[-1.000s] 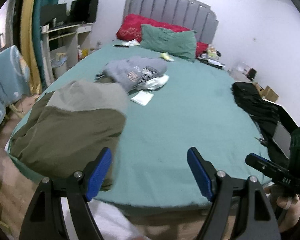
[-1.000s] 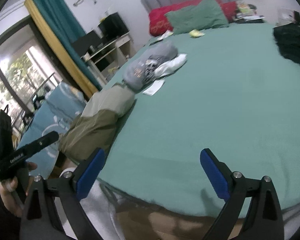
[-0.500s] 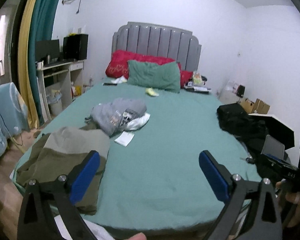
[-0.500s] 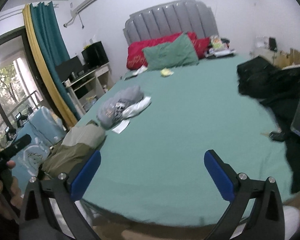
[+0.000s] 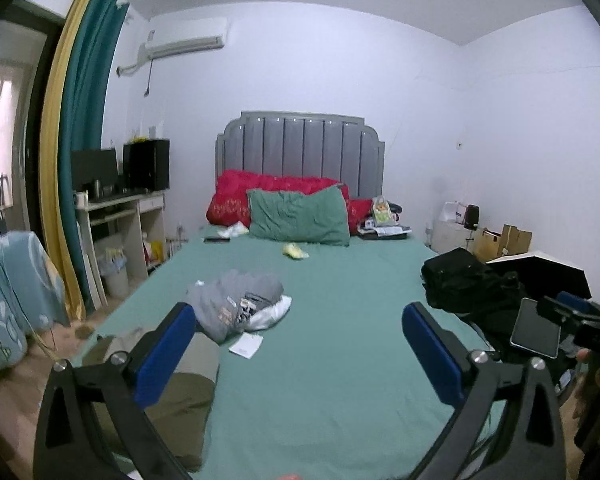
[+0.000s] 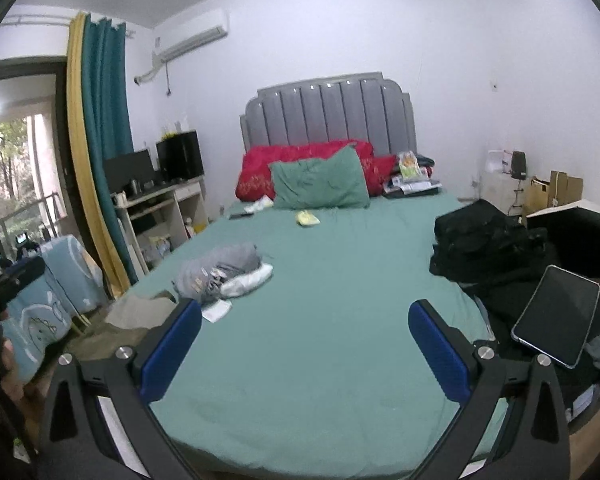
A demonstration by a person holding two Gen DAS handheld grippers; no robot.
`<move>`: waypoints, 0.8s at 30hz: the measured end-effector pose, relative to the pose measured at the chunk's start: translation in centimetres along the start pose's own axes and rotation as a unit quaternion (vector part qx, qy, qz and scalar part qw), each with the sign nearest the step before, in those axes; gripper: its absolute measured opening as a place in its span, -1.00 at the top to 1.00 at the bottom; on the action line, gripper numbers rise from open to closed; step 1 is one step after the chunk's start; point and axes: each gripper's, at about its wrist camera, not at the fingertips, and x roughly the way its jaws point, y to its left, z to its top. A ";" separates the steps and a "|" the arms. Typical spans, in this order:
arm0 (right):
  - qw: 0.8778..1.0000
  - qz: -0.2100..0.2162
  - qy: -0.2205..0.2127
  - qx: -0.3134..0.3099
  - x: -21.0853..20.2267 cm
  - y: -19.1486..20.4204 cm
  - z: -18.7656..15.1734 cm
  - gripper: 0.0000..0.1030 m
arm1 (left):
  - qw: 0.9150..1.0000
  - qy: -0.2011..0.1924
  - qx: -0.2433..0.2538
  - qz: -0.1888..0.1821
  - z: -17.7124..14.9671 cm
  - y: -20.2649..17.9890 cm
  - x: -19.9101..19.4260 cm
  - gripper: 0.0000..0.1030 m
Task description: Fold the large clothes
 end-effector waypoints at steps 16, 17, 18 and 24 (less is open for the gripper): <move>0.998 0.040 -0.022 -0.034 -0.4 6.0 0.1 -0.99 | 1.000 -0.007 -0.015 -0.005 -1.0 1.8 -0.7 -1.00; 0.998 0.042 -0.019 -0.043 -0.1 6.6 0.0 -0.99 | 1.000 -0.005 -0.017 -0.004 -1.1 2.1 -0.6 -1.00; 0.998 0.043 -0.017 -0.049 0.2 7.1 -0.2 -0.99 | 1.000 -0.003 -0.020 -0.004 -1.3 2.3 -0.5 -1.00; 0.998 0.050 -0.009 -0.049 1.5 8.8 -1.4 -0.99 | 1.000 0.006 -0.028 0.001 -1.8 3.5 0.0 -1.00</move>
